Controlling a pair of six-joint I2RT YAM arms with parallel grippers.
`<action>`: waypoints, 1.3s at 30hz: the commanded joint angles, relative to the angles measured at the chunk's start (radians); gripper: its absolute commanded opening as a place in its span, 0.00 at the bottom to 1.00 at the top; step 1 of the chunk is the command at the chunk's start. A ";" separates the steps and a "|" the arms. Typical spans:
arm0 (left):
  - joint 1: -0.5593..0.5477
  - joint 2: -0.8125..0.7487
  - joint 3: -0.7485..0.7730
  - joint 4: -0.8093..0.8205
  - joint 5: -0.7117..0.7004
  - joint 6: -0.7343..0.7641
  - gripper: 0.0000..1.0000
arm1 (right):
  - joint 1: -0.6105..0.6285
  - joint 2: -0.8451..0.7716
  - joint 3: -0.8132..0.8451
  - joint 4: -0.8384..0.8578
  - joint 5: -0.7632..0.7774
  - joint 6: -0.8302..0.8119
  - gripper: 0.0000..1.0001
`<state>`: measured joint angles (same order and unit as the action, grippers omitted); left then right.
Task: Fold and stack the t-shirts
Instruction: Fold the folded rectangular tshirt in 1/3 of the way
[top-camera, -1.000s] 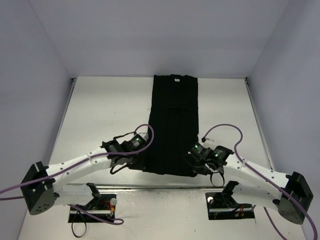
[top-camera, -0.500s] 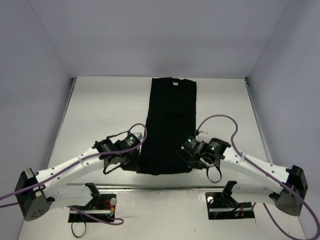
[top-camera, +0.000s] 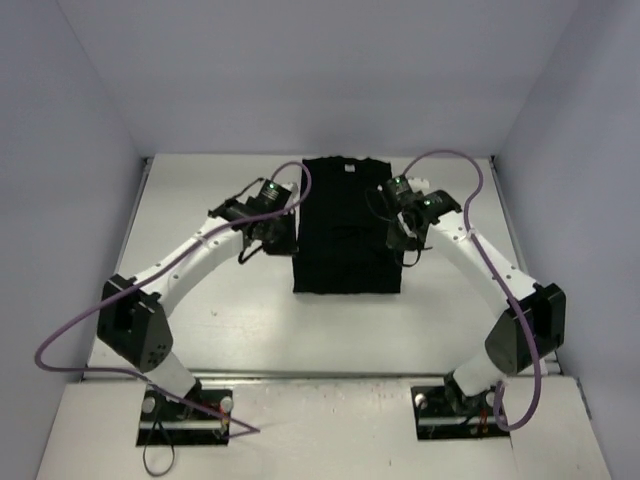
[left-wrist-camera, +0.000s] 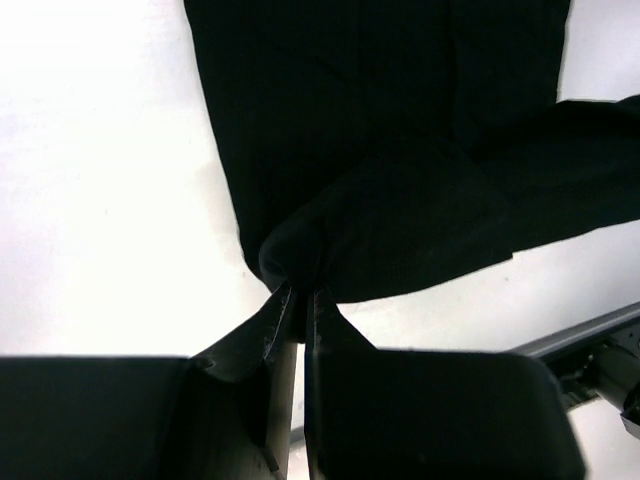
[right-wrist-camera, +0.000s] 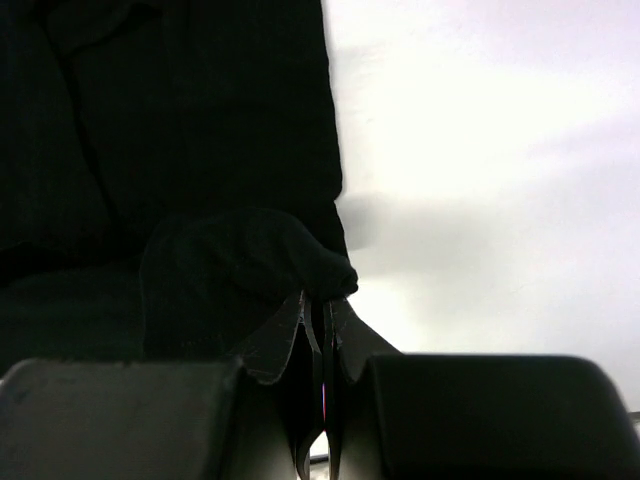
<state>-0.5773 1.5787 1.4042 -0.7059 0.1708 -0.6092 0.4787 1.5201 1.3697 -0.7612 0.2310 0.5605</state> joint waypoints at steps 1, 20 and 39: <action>0.030 0.120 0.140 0.023 0.026 0.091 0.00 | -0.043 0.105 0.094 0.011 0.043 -0.143 0.00; 0.108 0.335 0.358 0.022 0.061 0.158 0.00 | -0.130 0.368 0.324 0.056 -0.018 -0.241 0.00; 0.148 0.545 0.543 0.022 0.067 0.175 0.00 | -0.181 0.621 0.497 0.074 -0.048 -0.289 0.00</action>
<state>-0.4464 2.1546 1.8662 -0.6991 0.2429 -0.4680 0.3183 2.1444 1.7904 -0.6853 0.1674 0.3002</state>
